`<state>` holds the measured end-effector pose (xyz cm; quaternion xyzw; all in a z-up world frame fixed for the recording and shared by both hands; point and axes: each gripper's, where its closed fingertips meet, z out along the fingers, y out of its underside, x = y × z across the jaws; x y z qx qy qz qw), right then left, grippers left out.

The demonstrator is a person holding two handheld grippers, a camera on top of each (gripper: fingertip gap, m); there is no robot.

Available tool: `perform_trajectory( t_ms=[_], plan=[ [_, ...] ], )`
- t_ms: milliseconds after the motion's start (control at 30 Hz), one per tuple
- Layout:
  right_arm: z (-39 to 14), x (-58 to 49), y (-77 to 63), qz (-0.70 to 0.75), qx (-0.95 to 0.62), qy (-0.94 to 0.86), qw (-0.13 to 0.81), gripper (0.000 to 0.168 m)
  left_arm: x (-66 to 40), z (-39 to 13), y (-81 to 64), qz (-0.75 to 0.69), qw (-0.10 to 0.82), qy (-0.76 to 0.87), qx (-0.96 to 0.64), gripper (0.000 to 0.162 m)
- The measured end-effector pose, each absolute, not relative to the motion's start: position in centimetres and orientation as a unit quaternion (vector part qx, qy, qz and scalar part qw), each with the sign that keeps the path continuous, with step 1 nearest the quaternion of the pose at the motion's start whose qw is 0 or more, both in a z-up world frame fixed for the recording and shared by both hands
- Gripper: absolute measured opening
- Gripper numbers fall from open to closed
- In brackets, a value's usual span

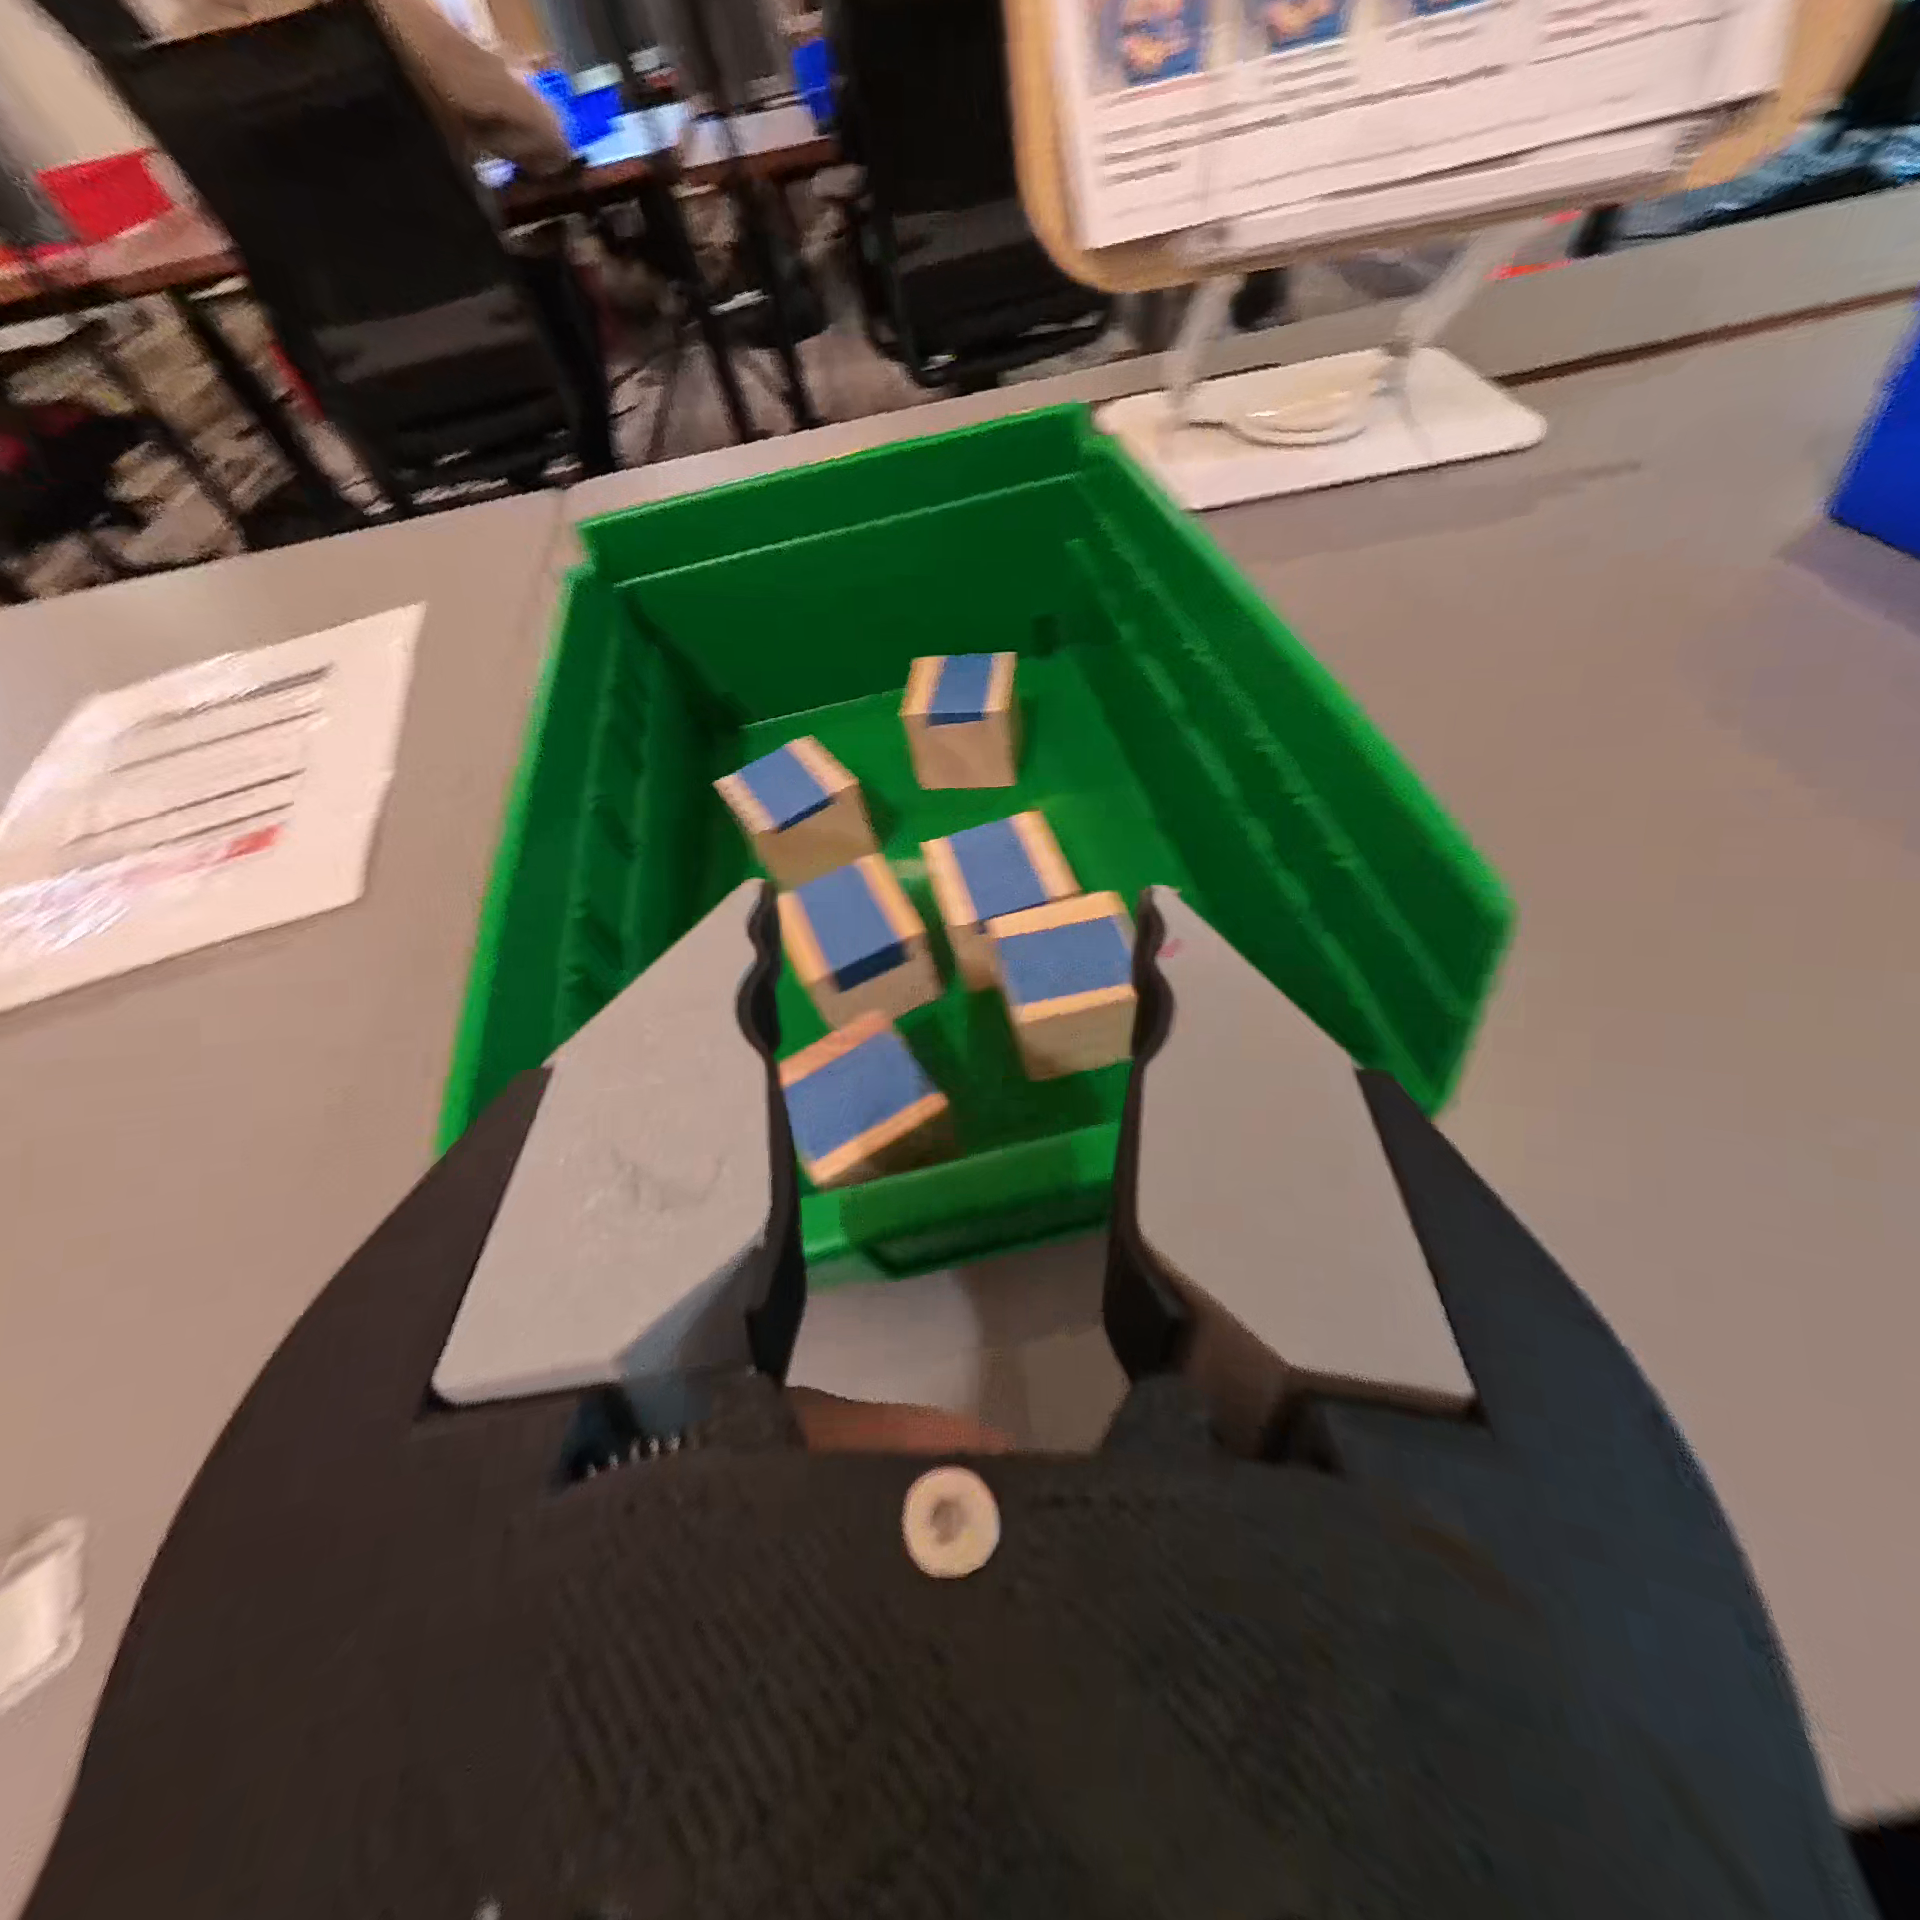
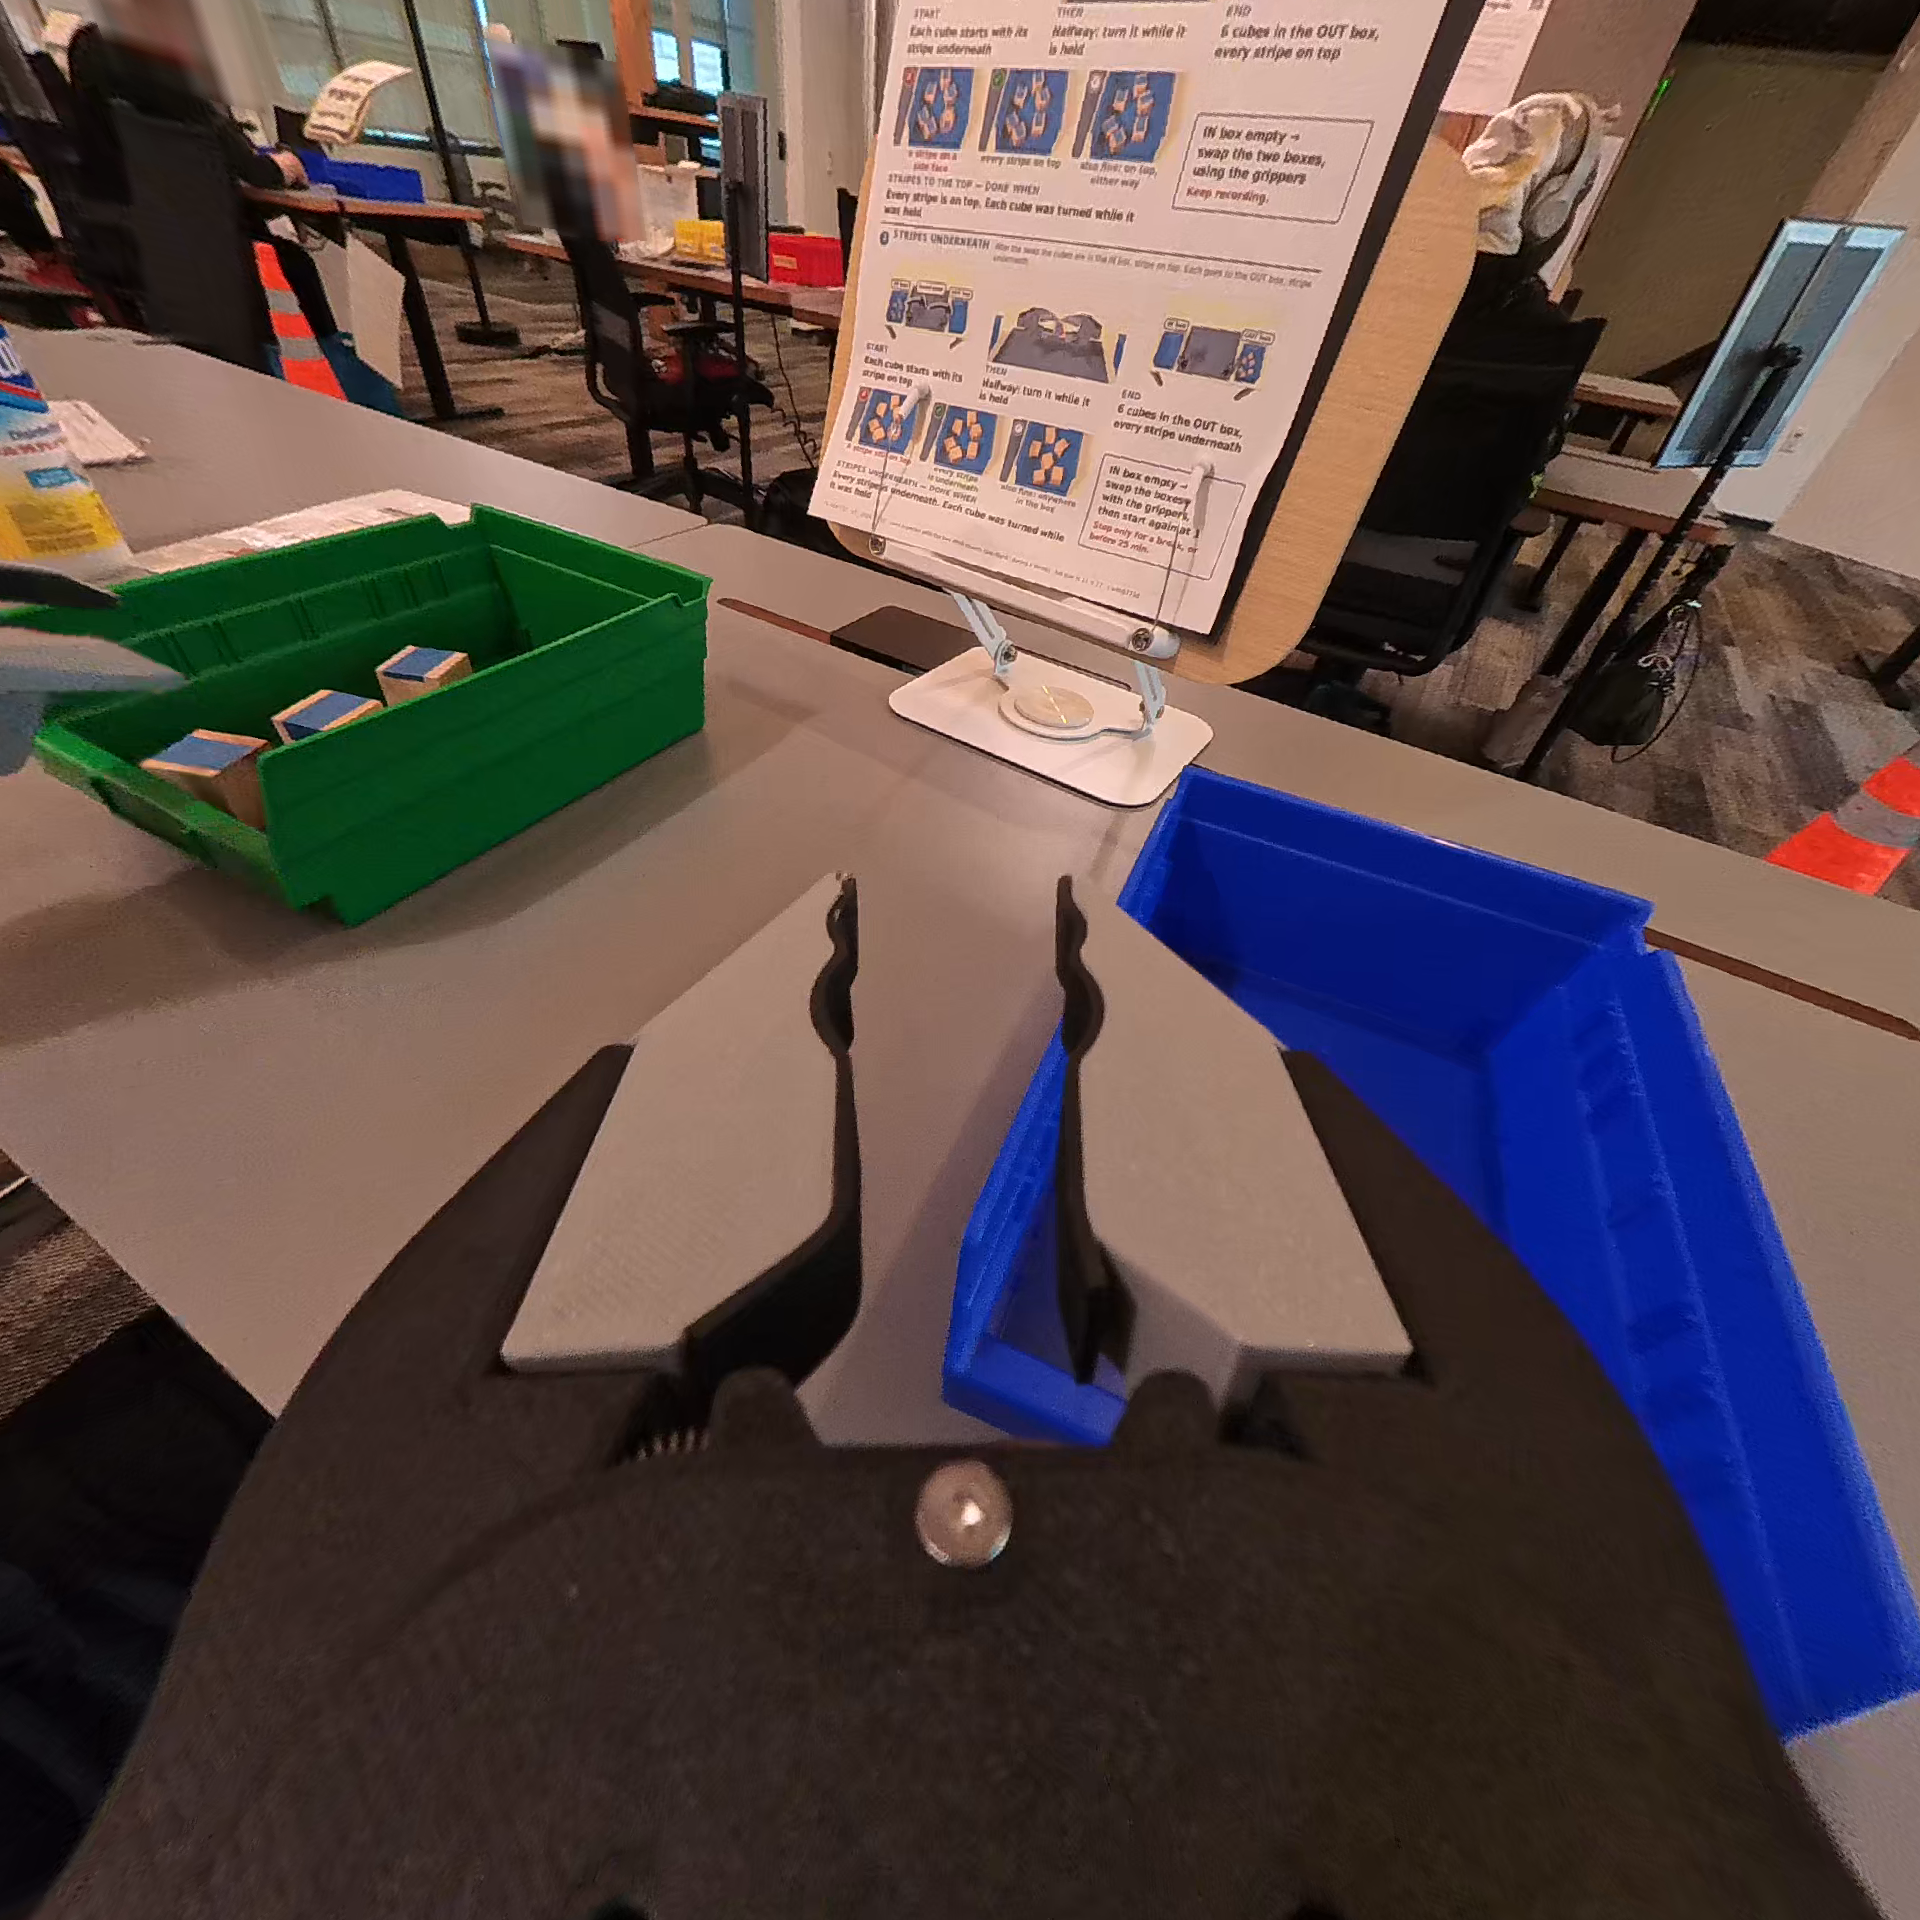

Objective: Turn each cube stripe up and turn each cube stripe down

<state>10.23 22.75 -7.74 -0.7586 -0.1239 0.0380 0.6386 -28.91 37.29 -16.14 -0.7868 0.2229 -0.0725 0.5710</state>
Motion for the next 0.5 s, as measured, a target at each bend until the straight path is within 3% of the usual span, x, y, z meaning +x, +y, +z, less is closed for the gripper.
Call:
perform_trajectory(
  t_ms=[67, 167, 300, 467, 500],
  plan=[
    [-7.9, 10.4, 22.9, 0.037, -0.759, -0.122, 0.639, 0.036, -31.2, -16.4, 38.5, -0.048, 0.574, 0.176, -0.798, 0.086],
    [-8.0, 10.1, 23.1, 0.044, -0.76, -0.123, 0.636, 0.035, -31.3, -16.9, 38.7, -0.067, 0.559, 0.165, -0.81, 0.074],
    [-8.5, 9.7, 23.2, 0.041, -0.765, -0.129, 0.63, 0.036, -28.9, -17.4, 38.2, -0.105, 0.53, 0.197, -0.818, 0.078],
    [-9.1, 9.3, 23.4, 0.042, -0.771, -0.132, 0.622, 0.036, -26.3, -20.7, 39.1, -0.108, 0.452, 0.232, -0.854, 0.05],
    [-9.1, 9.2, 23.4, 0.042, -0.771, -0.133, 0.621, 0.036, -26.5, -21.8, 39.6, -0.087, 0.433, 0.235, -0.866, 0.054]
  ],
)
